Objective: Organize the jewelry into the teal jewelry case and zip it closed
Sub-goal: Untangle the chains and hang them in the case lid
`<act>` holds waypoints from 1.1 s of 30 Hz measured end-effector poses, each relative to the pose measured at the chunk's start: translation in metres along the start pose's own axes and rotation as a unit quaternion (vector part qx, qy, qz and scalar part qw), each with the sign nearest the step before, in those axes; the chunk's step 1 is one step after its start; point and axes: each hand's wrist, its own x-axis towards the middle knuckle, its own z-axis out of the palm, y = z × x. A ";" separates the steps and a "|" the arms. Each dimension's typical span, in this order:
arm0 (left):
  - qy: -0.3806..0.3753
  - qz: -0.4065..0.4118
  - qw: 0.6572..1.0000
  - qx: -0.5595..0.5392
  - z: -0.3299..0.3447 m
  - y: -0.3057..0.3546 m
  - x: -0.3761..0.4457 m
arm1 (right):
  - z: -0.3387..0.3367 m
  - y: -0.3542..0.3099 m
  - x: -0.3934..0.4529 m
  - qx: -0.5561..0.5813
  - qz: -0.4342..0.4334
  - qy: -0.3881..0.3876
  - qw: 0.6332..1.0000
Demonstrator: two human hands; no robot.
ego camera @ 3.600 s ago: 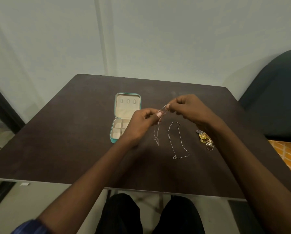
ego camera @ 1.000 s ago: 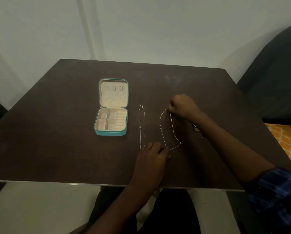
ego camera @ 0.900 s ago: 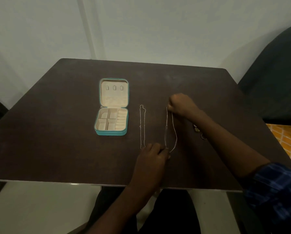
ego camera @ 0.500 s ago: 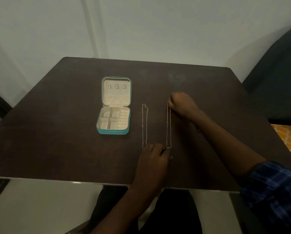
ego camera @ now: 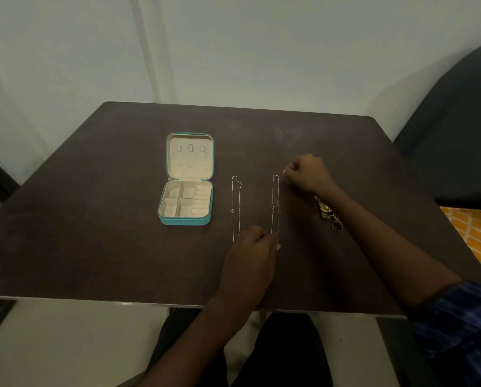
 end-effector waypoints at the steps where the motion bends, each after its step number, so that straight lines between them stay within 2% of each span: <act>1: -0.007 -0.008 1.000 -0.003 -0.002 -0.001 0.008 | -0.001 0.000 -0.002 0.006 0.004 -0.006 1.000; 10: -0.055 -0.063 0.994 0.064 0.002 -0.027 0.140 | -0.012 0.003 -0.026 0.037 0.007 0.006 0.999; 14: -0.061 -0.083 0.993 0.063 0.008 -0.032 0.174 | -0.021 0.002 -0.045 0.034 0.000 0.006 0.999; 18: -0.106 -0.083 0.990 0.039 0.016 -0.038 0.195 | -0.028 -0.002 -0.066 0.031 -0.006 -0.005 1.000; 22: -0.133 -0.074 0.988 0.036 0.023 -0.043 0.202 | -0.025 -0.009 -0.102 0.034 -0.077 0.005 0.996; 26: -0.112 -0.058 0.991 0.052 0.027 -0.043 0.199 | -0.007 -0.013 -0.147 0.006 -0.182 -0.045 0.982; 29: -0.110 -0.049 0.991 0.062 0.028 -0.043 0.198 | 0.008 -0.016 -0.170 -0.035 -0.206 -0.069 0.975; 33: -0.116 -0.030 0.989 0.087 0.029 -0.041 0.197 | 0.021 -0.017 -0.177 -0.056 -0.214 -0.031 0.975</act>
